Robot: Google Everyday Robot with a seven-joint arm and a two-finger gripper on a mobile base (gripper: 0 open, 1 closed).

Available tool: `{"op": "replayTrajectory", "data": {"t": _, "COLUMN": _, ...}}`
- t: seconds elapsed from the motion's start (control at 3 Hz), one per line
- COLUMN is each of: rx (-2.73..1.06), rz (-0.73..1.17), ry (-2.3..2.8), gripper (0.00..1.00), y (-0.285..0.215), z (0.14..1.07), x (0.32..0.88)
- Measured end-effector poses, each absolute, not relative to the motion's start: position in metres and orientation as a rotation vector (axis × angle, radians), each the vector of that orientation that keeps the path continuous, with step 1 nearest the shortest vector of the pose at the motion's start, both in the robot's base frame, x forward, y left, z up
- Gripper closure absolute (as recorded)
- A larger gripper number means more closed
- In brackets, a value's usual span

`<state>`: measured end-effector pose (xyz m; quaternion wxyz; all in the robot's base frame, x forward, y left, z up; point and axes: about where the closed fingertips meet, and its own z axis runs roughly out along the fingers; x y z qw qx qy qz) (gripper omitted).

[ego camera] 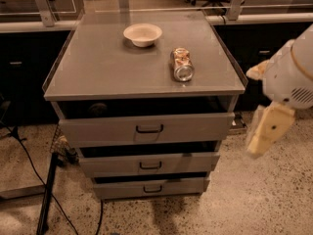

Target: Open middle drawer

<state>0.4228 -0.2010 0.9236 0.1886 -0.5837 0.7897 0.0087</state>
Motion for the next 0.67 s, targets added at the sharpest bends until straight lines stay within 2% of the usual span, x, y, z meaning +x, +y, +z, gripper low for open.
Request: {"op": "replayTrajectory", "data": {"t": 0.67, "rx": -1.554, "rz": 0.219, "ry": 2.207, "gripper": 0.0, "y": -0.157, "z": 0.792, "x": 0.4}}
